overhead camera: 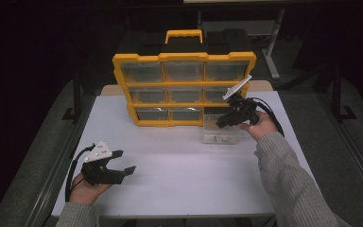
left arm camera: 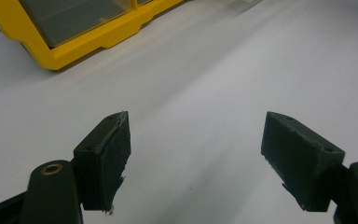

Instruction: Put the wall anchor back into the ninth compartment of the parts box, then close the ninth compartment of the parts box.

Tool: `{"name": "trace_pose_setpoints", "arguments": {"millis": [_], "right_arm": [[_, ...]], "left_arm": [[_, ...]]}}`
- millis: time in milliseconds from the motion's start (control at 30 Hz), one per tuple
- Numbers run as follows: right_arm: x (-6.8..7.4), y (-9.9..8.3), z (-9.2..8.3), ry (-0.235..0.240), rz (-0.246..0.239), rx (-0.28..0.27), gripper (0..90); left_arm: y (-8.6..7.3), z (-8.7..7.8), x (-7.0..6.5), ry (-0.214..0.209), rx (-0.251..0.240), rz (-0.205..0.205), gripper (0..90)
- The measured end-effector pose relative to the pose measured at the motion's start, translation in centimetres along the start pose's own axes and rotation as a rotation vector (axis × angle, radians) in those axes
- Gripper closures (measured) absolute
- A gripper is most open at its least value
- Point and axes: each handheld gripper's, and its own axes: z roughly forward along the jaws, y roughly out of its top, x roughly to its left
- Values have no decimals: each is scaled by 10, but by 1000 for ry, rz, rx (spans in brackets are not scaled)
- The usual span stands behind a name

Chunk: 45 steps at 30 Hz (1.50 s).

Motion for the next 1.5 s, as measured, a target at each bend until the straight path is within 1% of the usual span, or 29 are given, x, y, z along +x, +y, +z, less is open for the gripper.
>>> {"name": "trace_pose_setpoints", "arguments": {"millis": [33, 100, 167, 200, 267, 333, 433, 533, 567, 767, 833, 867, 1033, 1100, 1133, 1167, 1200, 1267, 1333, 1400, 1467, 1500], "right_arm": [[0, 0, 0, -2, -2, -1, 729], [1, 0, -2, -1, 11, 1, 728], [2, -1, -3, 3, 9, -1, 726], [1, -1, -3, 8, -16, -18, 723], [4, -1, -6, 6, 0, -15, 718], [5, -1, -8, 9, 0, -20, 716], [7, 0, -11, 10, -3, -27, 704], [8, -1, -13, 3, 8, -31, 653], [8, -1, -13, 8, 14, -33, 645], [10, 0, -14, 19, 27, -39, 625], [11, 0, -13, 16, 24, -38, 623], [11, 0, -12, 19, 25, -36, 620], [13, 2, -11, 22, 4, -34, 611], [16, 2, -11, 23, 3, -27, 610], [17, 3, -11, 24, 2, -27, 610], [17, 2, -11, 26, -5, -28, 609], [18, 3, -12, 27, -6, -26, 608], [20, 3, -14, 22, -3, -29, 602], [20, 2, -14, 24, -2, -34, 599], [21, 1, -15, 22, 1, -31, 597], [22, 1, -16, 26, -2, -34, 615], [23, 0, -17, 24, -10, -32, 616]], "left_arm": [[0, 0, 0, 0, 1, -1, 235], [0, 0, 0, -2, 1, -1, 235], [0, 0, 0, -2, 1, 2, 235], [0, 0, 0, -1, 1, 3, 235], [1, 1, 0, -2, 3, 4, 235], [1, 1, 0, -1, 3, 6, 236], [1, 2, 0, -4, 4, -5, 235], [1, 1, -1, -4, 2, -5, 235], [1, 1, 0, -2, 0, 4, 235], [1, 1, 0, -2, 3, 4, 234], [0, 0, 0, -2, 3, 3, 234], [0, 0, 0, -3, 0, -7, 234], [0, -1, 0, -1, -5, -12, 233], [0, -1, -1, -2, 1, -6, 233], [0, -1, 0, -1, 10, 7, 233], [0, -1, -1, 1, -1, -2, 233], [1, -2, -1, 1, 3, -1, 233], [2, -2, -2, 3, -5, -6, 233], [2, -3, -2, 4, -7, 4, 233], [2, -2, -2, 2, -2, 4, 233], [2, -2, -2, 0, -1, 5, 233], [2, -2, -2, -1, 5, 11, 232]]}}
